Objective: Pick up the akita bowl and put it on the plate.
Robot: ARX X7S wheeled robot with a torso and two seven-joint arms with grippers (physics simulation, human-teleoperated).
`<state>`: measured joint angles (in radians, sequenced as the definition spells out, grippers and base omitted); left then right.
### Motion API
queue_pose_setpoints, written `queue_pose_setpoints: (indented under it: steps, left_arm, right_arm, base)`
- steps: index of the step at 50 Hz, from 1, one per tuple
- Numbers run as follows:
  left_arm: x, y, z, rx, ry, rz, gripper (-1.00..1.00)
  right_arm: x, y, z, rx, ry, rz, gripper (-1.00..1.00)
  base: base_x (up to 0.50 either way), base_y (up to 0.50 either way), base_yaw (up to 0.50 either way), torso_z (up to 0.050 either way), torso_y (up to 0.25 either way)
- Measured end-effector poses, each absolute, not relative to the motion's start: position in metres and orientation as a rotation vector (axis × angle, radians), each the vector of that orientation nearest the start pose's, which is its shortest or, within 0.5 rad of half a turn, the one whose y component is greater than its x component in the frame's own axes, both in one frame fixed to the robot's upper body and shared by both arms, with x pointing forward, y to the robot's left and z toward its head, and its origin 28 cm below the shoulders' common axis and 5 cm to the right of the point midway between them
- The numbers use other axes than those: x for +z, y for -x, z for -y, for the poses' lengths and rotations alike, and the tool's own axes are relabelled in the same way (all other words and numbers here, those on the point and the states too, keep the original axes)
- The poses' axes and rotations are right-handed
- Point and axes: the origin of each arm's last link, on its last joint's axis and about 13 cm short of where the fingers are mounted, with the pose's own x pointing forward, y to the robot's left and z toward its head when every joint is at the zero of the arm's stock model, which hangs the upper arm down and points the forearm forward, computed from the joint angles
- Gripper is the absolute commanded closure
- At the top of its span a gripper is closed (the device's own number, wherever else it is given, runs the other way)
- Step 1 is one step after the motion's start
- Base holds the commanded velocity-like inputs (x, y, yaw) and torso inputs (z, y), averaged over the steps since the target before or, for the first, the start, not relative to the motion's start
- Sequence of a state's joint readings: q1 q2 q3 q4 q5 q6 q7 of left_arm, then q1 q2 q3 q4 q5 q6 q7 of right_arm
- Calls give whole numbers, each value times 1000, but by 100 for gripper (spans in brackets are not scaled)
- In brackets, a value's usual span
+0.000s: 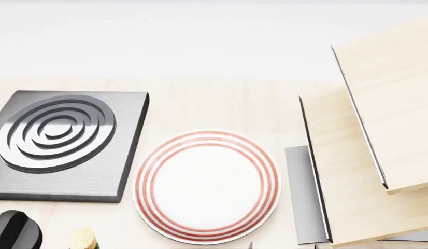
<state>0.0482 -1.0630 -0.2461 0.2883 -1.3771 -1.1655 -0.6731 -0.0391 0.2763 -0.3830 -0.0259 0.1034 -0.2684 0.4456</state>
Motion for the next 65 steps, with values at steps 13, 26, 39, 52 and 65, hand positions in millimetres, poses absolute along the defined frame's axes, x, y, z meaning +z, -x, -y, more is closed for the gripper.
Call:
queue_pose_setpoints:
  steps: [13, 26, 39, 52, 65]
  left_arm:
    - [155, -155, -372, 273, -165, -698, 100]
    - [168, -154, -374, 258, -140, -528, 100]
    - [184, -154, -373, 254, -107, -348, 100]
    - [199, -156, -370, 270, -97, -168, 100]
    - [219, -165, -364, 251, -14, -17, 100]
  right_arm:
    - [17, -189, 86, -42, 64, 195, -100]
    - [15, -190, 86, -42, 65, 192, -100]
    - [15, -190, 86, -42, 65, 190, -100]
    - [14, -190, 85, -40, 66, 185, -100]
    - [14, -191, 85, -37, 68, 183, -100]
  base:
    - [1, 0, -1, 0, 0]
    - [0, 0, 0, 0, 0]
    - [0, 0, 0, 0, 0]
    - [0, 0, 0, 0, 0]
    - [0, 0, 0, 0, 0]
